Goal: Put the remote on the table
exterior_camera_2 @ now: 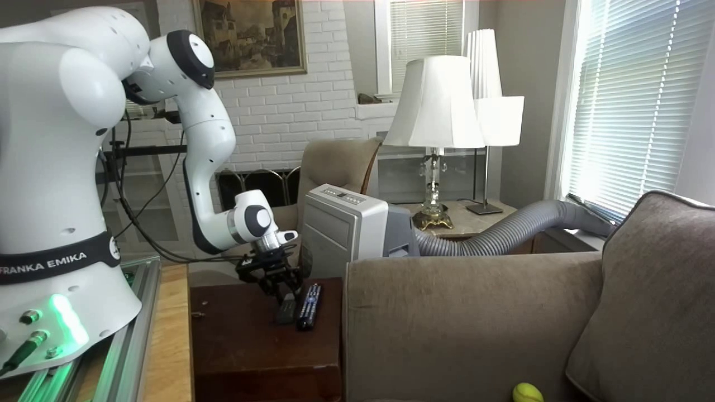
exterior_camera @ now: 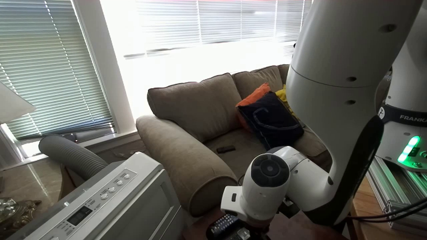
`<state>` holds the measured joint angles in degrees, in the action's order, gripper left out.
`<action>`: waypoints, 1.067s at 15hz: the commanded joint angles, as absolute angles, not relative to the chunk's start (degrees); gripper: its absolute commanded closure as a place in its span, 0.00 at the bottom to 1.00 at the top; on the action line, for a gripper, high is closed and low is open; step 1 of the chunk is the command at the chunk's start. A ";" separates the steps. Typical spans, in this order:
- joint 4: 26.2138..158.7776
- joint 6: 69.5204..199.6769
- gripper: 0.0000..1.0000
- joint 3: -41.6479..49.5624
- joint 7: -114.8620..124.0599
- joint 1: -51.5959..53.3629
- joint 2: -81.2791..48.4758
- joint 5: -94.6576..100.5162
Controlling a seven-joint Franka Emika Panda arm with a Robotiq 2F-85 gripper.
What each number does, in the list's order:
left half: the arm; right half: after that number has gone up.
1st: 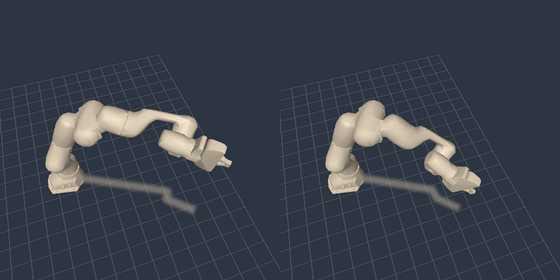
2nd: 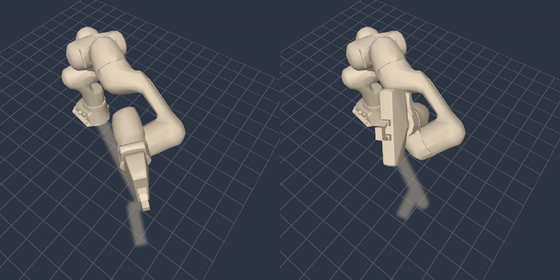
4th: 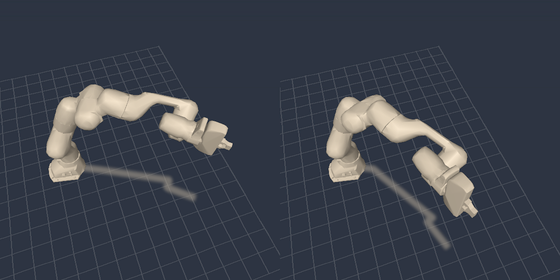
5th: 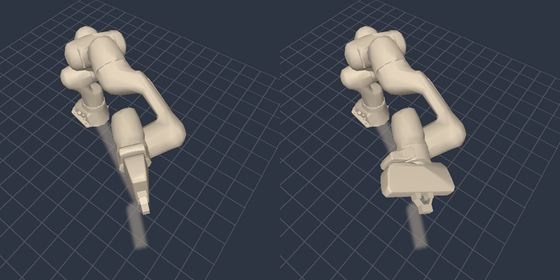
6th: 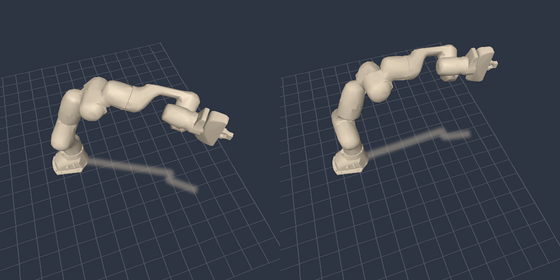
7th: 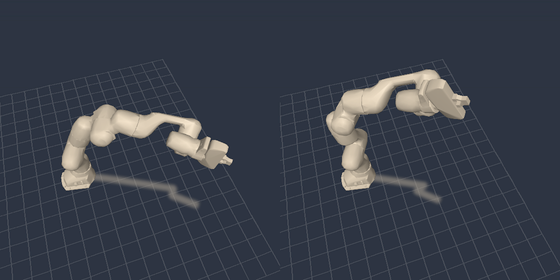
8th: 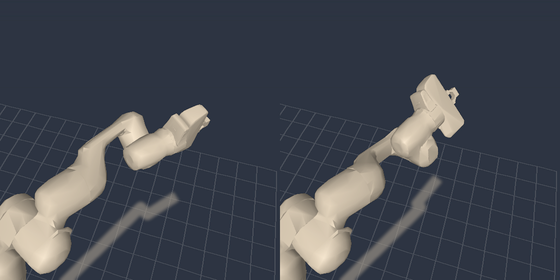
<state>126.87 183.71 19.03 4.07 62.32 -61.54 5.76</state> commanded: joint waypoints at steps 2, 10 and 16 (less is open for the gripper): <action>124.37 181.66 0.71 16.93 2.69 59.79 -63.39 4.69; 123.69 179.61 0.19 15.75 2.31 57.99 -62.98 5.19; 122.95 177.59 0.00 14.99 2.41 56.57 -63.09 5.95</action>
<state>124.01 179.21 16.16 3.21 57.81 -62.70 5.77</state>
